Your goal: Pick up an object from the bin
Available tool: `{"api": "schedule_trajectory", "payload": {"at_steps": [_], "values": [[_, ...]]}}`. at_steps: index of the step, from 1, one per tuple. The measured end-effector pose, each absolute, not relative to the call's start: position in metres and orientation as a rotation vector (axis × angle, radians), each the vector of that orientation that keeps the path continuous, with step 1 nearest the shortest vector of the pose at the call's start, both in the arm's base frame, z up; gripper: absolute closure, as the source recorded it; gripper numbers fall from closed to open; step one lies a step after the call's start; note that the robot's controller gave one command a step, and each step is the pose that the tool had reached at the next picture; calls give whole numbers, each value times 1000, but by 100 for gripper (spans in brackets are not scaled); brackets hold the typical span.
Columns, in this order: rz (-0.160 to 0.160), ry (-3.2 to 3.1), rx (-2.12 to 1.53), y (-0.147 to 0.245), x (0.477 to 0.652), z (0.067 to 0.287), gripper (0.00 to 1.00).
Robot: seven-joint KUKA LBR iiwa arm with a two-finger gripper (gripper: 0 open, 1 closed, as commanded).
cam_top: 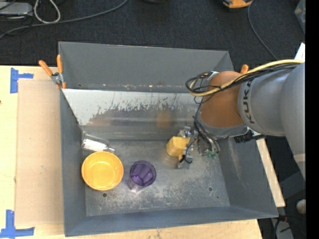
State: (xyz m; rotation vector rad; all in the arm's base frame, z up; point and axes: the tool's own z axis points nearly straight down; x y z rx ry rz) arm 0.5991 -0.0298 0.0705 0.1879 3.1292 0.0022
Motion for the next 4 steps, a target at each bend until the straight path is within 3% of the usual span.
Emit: {"api": "schedule_trajectory", "payload": {"at_steps": [1, 3, 4], "values": [[2, 3129, 187, -30, 599, 71, 100], [2, 3128, 186, -31, 599, 136, 100], [3, 3131, 184, -30, 598, 146, 100]]}}
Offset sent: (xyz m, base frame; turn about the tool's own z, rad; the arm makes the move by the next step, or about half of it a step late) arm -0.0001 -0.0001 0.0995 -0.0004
